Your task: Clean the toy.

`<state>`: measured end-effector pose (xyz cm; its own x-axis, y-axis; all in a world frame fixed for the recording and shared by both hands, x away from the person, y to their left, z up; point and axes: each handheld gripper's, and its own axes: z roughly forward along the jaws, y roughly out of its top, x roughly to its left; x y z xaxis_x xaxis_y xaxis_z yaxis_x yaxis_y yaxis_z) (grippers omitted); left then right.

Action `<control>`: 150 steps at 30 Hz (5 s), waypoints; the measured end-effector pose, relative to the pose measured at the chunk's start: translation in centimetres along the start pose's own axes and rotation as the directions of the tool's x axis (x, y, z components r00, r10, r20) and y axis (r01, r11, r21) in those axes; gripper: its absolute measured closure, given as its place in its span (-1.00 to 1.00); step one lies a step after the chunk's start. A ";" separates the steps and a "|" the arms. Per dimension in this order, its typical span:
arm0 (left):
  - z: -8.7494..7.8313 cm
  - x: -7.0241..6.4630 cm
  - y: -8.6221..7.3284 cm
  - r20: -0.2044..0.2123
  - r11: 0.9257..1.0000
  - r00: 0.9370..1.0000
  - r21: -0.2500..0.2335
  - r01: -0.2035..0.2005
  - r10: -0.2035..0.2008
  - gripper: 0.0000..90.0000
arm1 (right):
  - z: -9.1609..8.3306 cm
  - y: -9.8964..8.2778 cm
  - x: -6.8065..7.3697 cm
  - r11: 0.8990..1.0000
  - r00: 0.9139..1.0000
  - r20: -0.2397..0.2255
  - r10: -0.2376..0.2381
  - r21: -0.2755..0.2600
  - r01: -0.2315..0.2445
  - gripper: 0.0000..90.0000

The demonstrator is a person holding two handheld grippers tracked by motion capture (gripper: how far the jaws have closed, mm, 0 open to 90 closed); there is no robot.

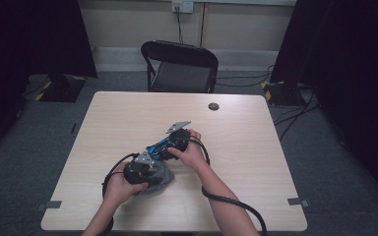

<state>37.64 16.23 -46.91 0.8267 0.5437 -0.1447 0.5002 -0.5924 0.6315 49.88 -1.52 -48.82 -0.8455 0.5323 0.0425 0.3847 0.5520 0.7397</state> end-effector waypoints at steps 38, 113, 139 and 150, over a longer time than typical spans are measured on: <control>-7.5 5.3 -2.6 -0.175 0.949 0.962 -0.273 0.156 -0.209 0.60 | 0.0 0.0 0.0 1.000 1.000 -0.001 -0.002 -0.007 0.002 -0.85; -1.0 1.9 -1.6 -0.106 0.990 0.984 -0.019 0.143 -0.144 0.60 | 0.0 0.0 -0.1 1.000 1.000 -0.003 -0.005 0.001 0.005 -0.85; -0.9 -1.7 -0.6 -0.021 0.999 1.000 -0.043 0.013 -0.014 0.24 | 0.0 0.1 -0.2 1.000 1.000 -0.010 -0.011 0.003 0.011 -0.85; -1.9 -1.1 -3.5 -0.006 0.999 1.000 0.044 -0.031 0.031 -0.01 | 0.1 0.2 -0.1 1.000 1.000 -0.012 -0.007 0.007 0.008 -0.85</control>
<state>34.50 18.77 -47.52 0.8402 0.5287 -0.1204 0.4855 -0.6346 0.6013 50.07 -1.46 -48.74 -0.8527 0.5205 0.0450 0.3808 0.5602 0.7356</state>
